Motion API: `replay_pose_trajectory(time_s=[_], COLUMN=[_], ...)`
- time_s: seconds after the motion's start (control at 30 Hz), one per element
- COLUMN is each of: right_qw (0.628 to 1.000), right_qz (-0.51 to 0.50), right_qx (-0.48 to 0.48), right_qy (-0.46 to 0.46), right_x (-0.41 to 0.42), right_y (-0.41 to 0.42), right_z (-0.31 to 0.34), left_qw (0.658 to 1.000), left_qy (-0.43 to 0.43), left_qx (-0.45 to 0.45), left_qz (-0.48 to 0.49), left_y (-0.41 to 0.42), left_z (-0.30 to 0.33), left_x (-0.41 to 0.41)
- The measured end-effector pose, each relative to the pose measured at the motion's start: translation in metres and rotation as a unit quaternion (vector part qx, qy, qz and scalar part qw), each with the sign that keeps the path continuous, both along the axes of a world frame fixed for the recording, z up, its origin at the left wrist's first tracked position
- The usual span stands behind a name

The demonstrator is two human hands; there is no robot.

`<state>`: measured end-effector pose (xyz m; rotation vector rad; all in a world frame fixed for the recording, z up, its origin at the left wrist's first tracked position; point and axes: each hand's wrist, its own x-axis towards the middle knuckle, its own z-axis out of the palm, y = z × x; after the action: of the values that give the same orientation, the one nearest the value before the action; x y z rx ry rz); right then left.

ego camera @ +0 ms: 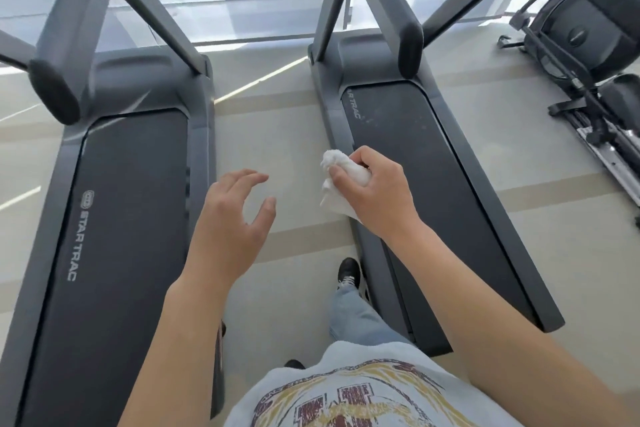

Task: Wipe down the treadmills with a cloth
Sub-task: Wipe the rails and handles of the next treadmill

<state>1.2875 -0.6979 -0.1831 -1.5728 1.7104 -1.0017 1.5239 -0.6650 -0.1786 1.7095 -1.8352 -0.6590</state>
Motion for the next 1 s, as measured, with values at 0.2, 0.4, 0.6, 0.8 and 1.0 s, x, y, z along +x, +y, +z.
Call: replay_pose_trajectory(time_s=[0.2,0.4,0.6,0.8,1.0], right_qw=[1.0,0.998,0.99,0.983,0.98], right_qz=[-0.015,-0.042,-0.095,-0.138,-0.173], right_qx=[-0.022,-0.048,-0.094,-0.106,-0.102], right_qy=[-0.009,-0.027,-0.053,-0.05,0.001], right_x=[-0.044,-0.106,-0.155,-0.186,-0.201], right_y=[-0.091,-0.181,-0.238,-0.279,-0.314], right_z=[0.002,0.019,0.019,0.016,0.01], left_qw=[1.0,0.999,0.995,0.989,0.984], left_qy=[-0.014,-0.015,-0.035,-0.053,-0.04], left_qx=[-0.015,-0.019,-0.018,-0.016,-0.022], left_qz=[-0.014,-0.04,-0.086,-0.136,-0.175], left_y=[-0.093,-0.186,-0.249,-0.301,-0.356], left_z=[0.005,0.024,0.027,0.029,0.022], left_x=[-0.041,-0.107,-0.162,-0.198,-0.214])
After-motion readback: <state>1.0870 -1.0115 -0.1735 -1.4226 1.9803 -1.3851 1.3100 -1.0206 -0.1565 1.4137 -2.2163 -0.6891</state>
